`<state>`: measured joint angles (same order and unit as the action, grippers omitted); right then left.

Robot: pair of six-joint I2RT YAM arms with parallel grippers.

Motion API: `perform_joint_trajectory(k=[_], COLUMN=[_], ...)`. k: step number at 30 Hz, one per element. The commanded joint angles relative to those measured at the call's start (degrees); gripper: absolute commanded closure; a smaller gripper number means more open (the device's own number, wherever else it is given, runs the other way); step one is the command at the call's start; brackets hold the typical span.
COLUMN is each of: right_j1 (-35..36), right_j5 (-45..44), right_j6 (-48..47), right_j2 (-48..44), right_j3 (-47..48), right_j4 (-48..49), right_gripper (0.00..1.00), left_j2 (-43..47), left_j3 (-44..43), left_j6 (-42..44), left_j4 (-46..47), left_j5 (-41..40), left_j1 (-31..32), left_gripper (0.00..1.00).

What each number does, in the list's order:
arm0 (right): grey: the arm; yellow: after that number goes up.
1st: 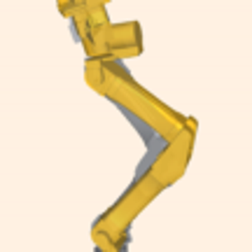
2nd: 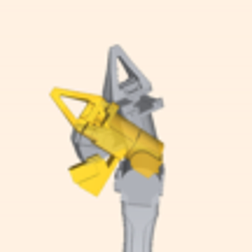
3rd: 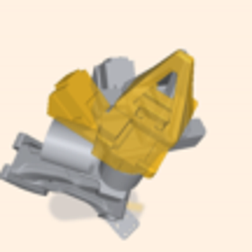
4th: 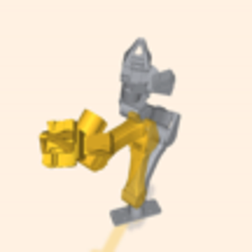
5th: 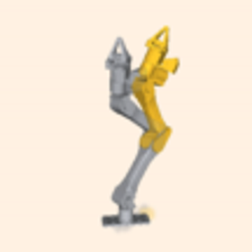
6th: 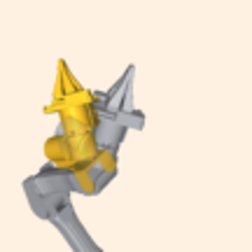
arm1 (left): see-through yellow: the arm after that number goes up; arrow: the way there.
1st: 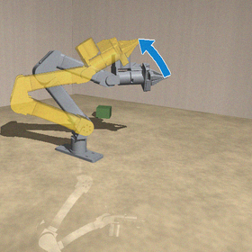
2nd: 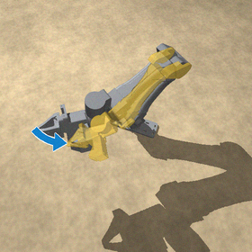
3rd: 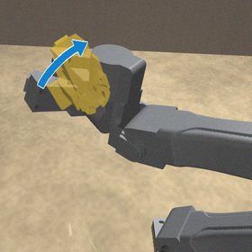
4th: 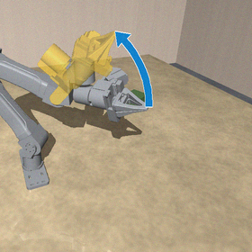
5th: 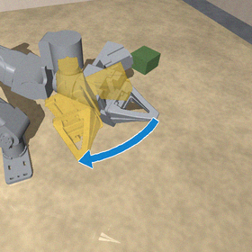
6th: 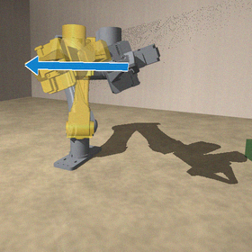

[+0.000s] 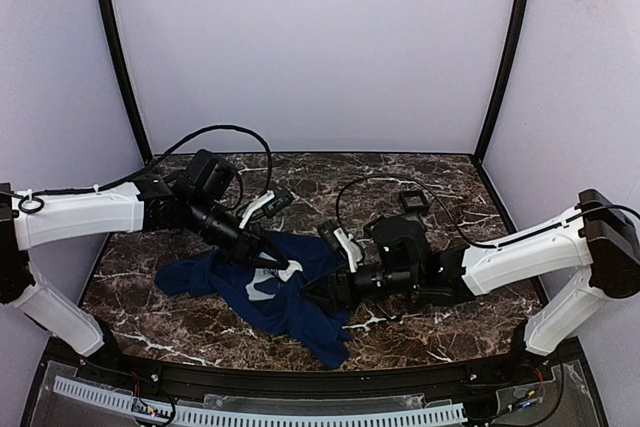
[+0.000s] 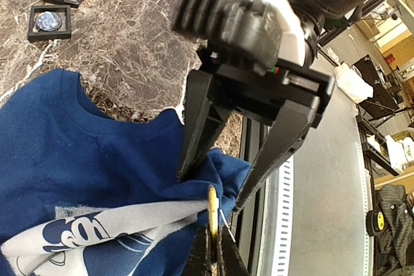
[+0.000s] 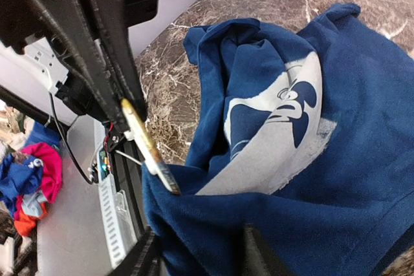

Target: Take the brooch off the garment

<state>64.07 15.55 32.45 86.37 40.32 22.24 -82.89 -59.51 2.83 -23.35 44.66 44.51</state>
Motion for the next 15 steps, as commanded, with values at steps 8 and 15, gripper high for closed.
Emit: perform_joint_trajectory(k=[8,15], right_j1=[2.4,4.0], right_j5=[3.0,6.2], right_j6=[-0.6,-1.2], right_j2=[3.9,8.3], right_j3=[4.0,8.9], right_j4=[2.0,3.0], right_gripper=[0.89,0.89], left_j2=[5.1,5.8], left_j3=[3.8,4.7], left_j6=[-4.3,-5.7], left_j4=[7.8,9.7], left_j5=[-6.1,-6.6], left_j1=[-0.3,-0.7], left_gripper=[0.99,0.99])
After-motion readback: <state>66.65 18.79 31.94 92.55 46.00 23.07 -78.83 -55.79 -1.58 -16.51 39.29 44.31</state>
